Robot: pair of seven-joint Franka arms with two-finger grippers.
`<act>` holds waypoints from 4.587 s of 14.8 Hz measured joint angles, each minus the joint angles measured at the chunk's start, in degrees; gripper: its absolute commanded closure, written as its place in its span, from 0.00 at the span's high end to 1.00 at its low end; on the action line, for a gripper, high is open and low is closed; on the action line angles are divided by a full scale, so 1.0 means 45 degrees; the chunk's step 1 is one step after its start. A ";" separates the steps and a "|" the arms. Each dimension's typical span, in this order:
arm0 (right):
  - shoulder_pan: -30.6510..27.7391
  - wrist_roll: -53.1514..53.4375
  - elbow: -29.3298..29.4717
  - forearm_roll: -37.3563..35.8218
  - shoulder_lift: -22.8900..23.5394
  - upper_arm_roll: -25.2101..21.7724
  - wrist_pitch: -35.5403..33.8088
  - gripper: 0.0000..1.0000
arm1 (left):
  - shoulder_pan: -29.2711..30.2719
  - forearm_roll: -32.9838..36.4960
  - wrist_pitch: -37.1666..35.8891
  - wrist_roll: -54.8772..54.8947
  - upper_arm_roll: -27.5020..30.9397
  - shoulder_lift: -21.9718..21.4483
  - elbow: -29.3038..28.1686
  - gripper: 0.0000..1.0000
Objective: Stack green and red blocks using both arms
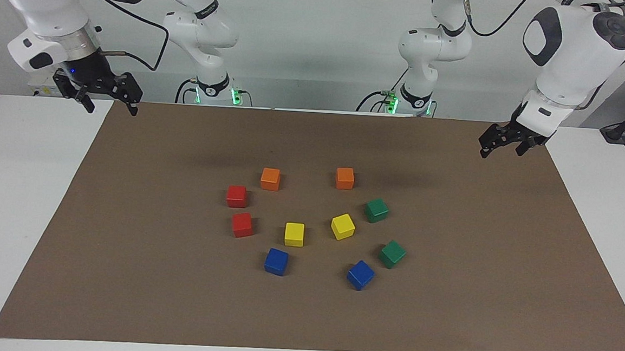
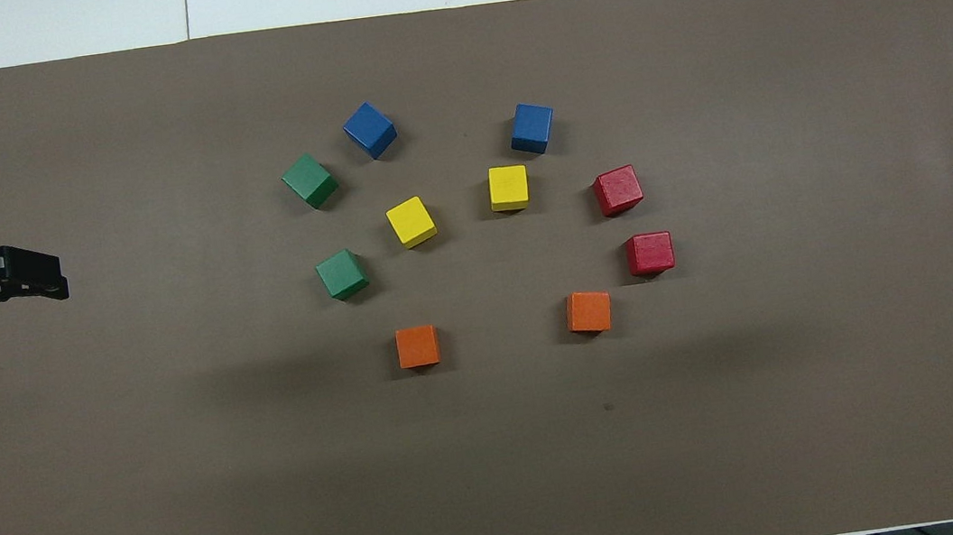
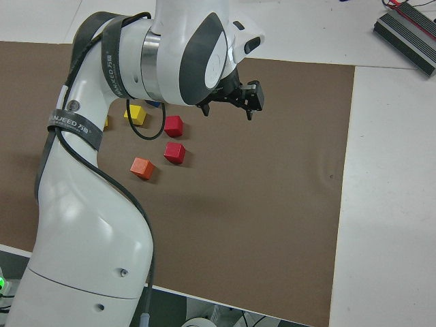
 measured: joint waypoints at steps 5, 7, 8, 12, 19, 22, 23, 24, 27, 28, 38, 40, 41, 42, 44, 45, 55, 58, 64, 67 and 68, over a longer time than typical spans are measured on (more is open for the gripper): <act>0.0000 0.0000 -0.0001 0.0000 0.0000 0.0001 0.0000 1.00 | 0.0000 0.0000 0.0001 0.0000 -0.0008 0.0000 0.0000 1.00; 0.0001 0.0000 -0.0001 0.0000 0.0000 0.0007 0.0000 1.00 | -0.0002 -0.0001 0.0013 0.0000 -0.0036 0.0000 0.0000 1.00; 0.0001 0.0000 -0.0002 0.0000 0.0000 0.0011 0.0000 1.00 | -0.0003 -0.0001 0.0041 0.0000 -0.0055 0.0000 0.0000 1.00; 0.0023 0.0000 -0.0053 0.0019 0.0000 0.0033 0.0000 1.00 | -0.0005 -0.0001 0.0120 0.0000 -0.0071 0.0000 0.0000 1.00; 0.0836 0.0453 -0.1458 0.0059 0.0086 0.0230 0.1680 1.00 | -0.0279 -0.0181 0.0224 -0.1380 -0.0191 0.0042 -0.0016 1.00; 0.1845 0.1299 -0.2874 0.0060 0.0362 0.0252 0.3594 1.00 | -0.0918 -0.0217 0.0515 -0.2444 -0.0224 0.0508 -0.0033 1.00; 0.2223 0.1660 -0.3127 0.0060 0.0506 0.0260 0.4029 1.00 | -0.1286 -0.0227 0.0835 -0.3214 -0.0240 0.0781 -0.0039 1.00; 0.2544 0.1885 -0.3280 0.0060 0.0671 0.0270 0.4353 1.00 | -0.1700 -0.0229 0.1176 -0.3881 -0.0259 0.1080 -0.0048 1.00; 0.3154 0.2026 -0.3450 0.0060 0.1197 0.0284 0.5071 1.00 | -0.2703 -0.0230 0.2063 -0.5383 -0.0299 0.1989 -0.0107 1.00; 0.3283 0.2033 -0.3495 0.0061 0.1326 0.0285 0.5249 1.00 | -0.2857 -0.0230 0.2342 -0.5736 -0.0299 0.2204 -0.0169 1.00; 0.3810 0.3316 -0.3780 0.0065 0.2513 0.0284 0.6660 1.00 | -0.4204 -0.0230 0.6132 -0.8703 -0.0310 0.3533 -0.2125 1.00; 0.3875 0.3559 -0.3816 0.0080 0.2753 0.0281 0.6919 1.00 | -0.4550 -0.0226 0.6415 -0.9168 -0.0312 0.3830 -0.2126 1.00; 0.3954 0.3804 -0.3823 0.0082 0.2877 0.0281 0.7089 1.00 | -0.4650 -0.0225 0.6587 -0.9269 -0.0312 0.3973 -0.2128 1.00; 0.4052 0.4060 -0.3827 0.0082 0.2998 0.0282 0.7225 1.00 | -0.4692 -0.0224 0.6715 -0.9307 -0.0310 0.4097 -0.2128 1.00; 0.4232 0.4383 -0.3840 0.0082 0.3244 0.0284 0.7503 1.00 | -0.4694 -0.0141 0.6831 -0.9310 -0.0285 0.4226 -0.2128 1.00; 0.4268 0.4459 -0.3844 0.0082 0.3345 0.0284 0.7575 1.00 | -0.4694 -0.0093 0.6855 -0.9310 -0.0274 0.4249 -0.2135 1.00; 0.4350 0.4606 -0.4232 0.0093 0.3614 0.0275 0.8042 1.00 | -0.4925 -0.0047 0.7298 -0.9201 -0.0304 0.4690 -0.2377 1.00; 0.4675 0.4928 -0.4416 0.0102 0.3710 0.0285 0.8467 1.00 | -0.4925 -0.0019 0.7602 -0.9179 -0.0304 0.4692 -0.2552 1.00; 0.4759 0.5066 -0.5080 0.0102 0.3724 0.0267 0.9070 1.00 | -0.4929 -0.0004 0.7805 -0.9161 -0.0305 0.4694 -0.2755 0.00; 0.4759 0.5066 -0.5321 0.0102 0.3722 0.0265 0.9186 1.00 | -0.4929 -0.0002 0.7355 -0.9152 -0.0290 0.4681 -0.2690 0.00; 0.4759 0.5066 -0.5404 0.0102 0.3721 0.0265 0.9286 1.00 | -0.4928 -0.0002 0.7071 -0.9152 -0.0260 0.4654 -0.2650 0.00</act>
